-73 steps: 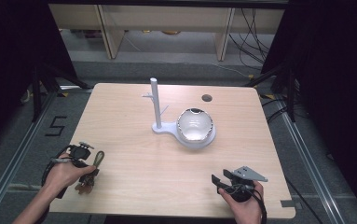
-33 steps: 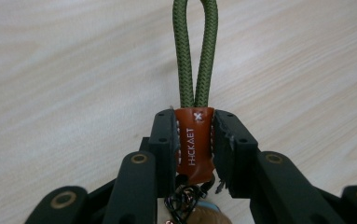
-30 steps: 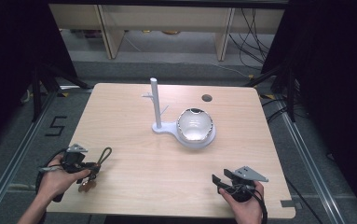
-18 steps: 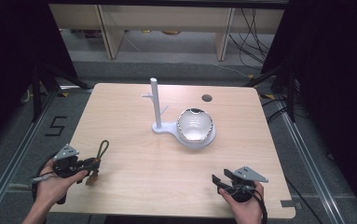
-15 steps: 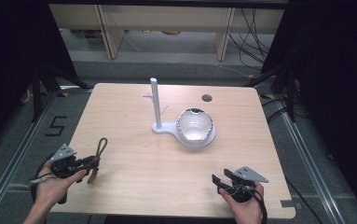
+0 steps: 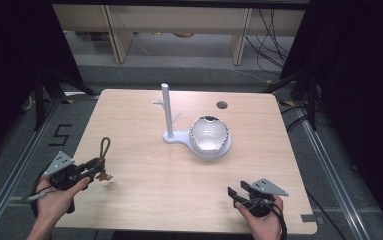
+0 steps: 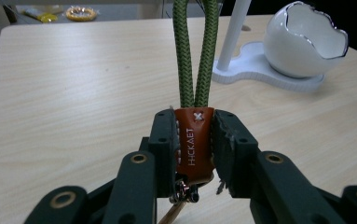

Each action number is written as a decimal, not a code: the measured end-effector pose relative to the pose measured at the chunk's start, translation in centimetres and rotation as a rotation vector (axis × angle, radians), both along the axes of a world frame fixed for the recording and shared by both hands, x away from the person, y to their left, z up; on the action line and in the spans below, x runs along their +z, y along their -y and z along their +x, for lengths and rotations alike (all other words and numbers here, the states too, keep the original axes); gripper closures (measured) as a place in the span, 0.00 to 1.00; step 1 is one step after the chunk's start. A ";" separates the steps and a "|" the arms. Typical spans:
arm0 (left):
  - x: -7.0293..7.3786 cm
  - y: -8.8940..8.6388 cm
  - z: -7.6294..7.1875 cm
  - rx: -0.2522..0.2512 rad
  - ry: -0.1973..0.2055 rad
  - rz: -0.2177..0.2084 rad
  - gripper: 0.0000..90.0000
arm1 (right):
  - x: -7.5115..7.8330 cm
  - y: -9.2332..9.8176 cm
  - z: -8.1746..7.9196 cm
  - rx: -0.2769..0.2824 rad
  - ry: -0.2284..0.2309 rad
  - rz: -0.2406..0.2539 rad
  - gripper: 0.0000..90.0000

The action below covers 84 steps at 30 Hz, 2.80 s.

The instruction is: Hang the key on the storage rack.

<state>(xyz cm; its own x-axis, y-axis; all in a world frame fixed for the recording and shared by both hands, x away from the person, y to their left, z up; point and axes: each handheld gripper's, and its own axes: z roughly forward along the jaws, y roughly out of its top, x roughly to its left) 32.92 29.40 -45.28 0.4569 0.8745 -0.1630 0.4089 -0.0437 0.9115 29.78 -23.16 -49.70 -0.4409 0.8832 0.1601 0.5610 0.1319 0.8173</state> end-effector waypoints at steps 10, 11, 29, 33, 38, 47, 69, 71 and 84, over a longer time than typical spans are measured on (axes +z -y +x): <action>0.7 0.3 0.2 0.003 0.044 -0.003 0.77 | 0.0 -0.2 -0.2 -0.013 -0.012 0.034 0.49; 0.8 0.4 0.1 0.011 0.043 0.008 0.77 | 0.0 -0.2 -0.2 -0.013 -0.012 0.034 0.49; 1.3 1.0 0.4 0.025 0.136 -0.001 0.77 | -0.1 -0.1 0.0 0.003 0.020 0.007 0.48; 1.6 1.1 0.5 0.034 0.151 0.014 0.77 | -0.2 -0.1 0.1 0.001 0.030 0.002 0.48; 1.9 1.3 0.6 0.038 0.171 0.023 0.77 | -0.2 -0.1 0.1 -0.001 0.033 0.001 0.48; 2.1 1.8 0.9 0.039 0.191 0.020 0.77 | -0.1 -0.1 0.0 0.004 0.028 0.008 0.48; 3.2 3.3 1.9 0.016 0.222 0.018 0.77 | -0.2 0.1 0.2 -0.010 0.056 -0.001 0.47; 3.1 3.4 2.0 0.010 0.231 0.006 0.77 | -0.1 0.0 0.1 -0.001 0.049 0.016 0.47; 3.5 4.2 2.5 -0.005 0.219 0.010 0.77 | -0.1 0.1 0.1 -0.010 0.059 0.001 0.46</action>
